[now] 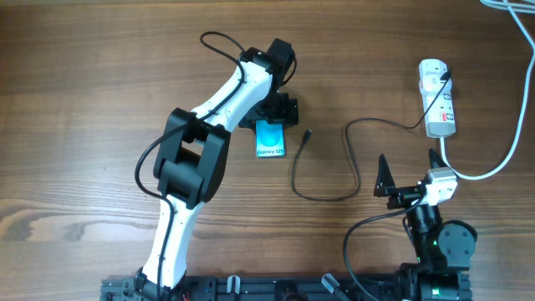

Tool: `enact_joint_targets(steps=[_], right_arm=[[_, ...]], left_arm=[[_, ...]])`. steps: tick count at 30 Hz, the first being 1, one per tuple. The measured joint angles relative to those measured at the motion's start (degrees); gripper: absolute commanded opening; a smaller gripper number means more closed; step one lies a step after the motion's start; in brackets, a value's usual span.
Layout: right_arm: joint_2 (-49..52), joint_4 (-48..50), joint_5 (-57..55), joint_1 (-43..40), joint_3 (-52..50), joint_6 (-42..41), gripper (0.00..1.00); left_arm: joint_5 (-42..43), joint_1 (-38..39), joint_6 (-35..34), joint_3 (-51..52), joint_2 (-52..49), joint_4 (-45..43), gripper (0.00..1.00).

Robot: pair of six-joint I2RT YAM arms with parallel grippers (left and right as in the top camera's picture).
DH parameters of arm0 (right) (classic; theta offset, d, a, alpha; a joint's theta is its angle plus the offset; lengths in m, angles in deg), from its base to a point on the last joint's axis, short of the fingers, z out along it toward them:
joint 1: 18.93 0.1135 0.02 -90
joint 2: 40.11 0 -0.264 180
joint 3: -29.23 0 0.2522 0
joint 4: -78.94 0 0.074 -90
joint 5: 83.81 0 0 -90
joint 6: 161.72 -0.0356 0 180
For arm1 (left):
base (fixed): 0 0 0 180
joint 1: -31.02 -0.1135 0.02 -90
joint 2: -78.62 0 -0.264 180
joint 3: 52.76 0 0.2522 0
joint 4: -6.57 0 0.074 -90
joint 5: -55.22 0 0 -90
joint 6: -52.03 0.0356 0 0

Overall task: Plug charger to phone and switch on socket
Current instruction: 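Lower the left gripper and grasp the phone's bottom edge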

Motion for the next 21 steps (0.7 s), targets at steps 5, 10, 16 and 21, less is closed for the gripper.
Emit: enact_joint_targets(steps=[5,10,16,21], right_arm=[[0.0,0.0,0.0,0.0,0.0,0.0,1.00],[0.0,0.0,0.0,0.0,0.0,0.0,1.00],[0.0,0.0,0.0,0.0,0.0,0.0,0.99],[0.0,0.0,0.0,0.0,0.0,0.0,1.00]], left_arm=[[-0.8,0.4,-0.2,0.0,-0.1,1.2,1.00],[-5.0,2.0,-2.9,0.0,-0.4,1.4,1.00],[-5.5,2.3,-3.4,0.0,-0.4,1.6,1.00],[-5.6,2.3,-3.7,0.0,-0.4,1.6,0.90]])
